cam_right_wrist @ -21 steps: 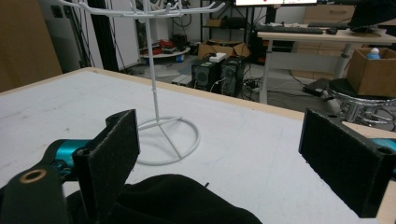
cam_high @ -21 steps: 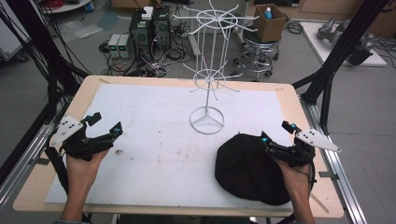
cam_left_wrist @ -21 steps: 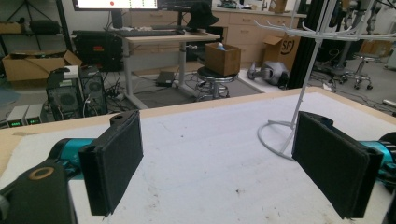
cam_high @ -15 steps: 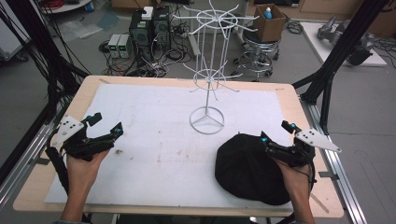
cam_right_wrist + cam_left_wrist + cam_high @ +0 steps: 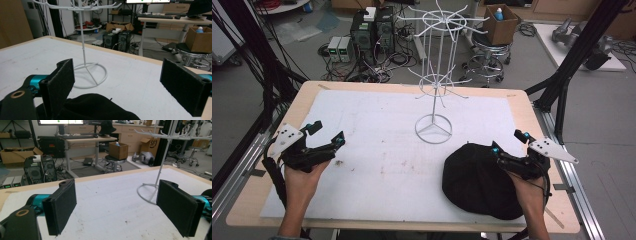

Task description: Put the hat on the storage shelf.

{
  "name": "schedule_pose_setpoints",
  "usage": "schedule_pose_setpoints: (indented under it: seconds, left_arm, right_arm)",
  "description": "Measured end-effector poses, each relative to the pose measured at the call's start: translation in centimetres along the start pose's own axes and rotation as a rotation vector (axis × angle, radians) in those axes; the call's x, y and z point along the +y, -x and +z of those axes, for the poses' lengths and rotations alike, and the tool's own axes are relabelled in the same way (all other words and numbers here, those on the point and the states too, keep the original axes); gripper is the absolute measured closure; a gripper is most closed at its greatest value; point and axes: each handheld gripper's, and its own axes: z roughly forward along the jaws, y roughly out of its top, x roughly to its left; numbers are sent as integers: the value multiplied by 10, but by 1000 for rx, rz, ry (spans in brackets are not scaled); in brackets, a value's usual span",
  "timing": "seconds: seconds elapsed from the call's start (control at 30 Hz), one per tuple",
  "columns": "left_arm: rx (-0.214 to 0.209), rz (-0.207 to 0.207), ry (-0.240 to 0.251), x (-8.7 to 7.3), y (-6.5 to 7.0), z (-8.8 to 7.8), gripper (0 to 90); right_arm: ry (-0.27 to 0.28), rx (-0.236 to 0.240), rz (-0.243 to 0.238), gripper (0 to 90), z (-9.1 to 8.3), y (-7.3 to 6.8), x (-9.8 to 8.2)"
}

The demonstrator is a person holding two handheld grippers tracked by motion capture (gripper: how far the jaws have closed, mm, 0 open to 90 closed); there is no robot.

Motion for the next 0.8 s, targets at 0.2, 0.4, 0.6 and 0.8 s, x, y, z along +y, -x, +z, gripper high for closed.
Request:
schedule_pose_setpoints:
  seconds: [0.2,0.4,0.6,0.8]
  left_arm:
    - [0,-1,2,0,0,3,168]
    - [-3,0,2,0,1,7,168]
    - [-6,-1,1,0,1,12,168]
    - [-7,-4,3,1,1,13,168]
  right_arm:
    - [-5,11,-3,118,-3,0,0]
    - [-16,33,-14,118,-5,0,-1]
    - [-78,131,-77,118,-5,-2,-4]
    - [-120,219,-124,118,-5,-3,-6]
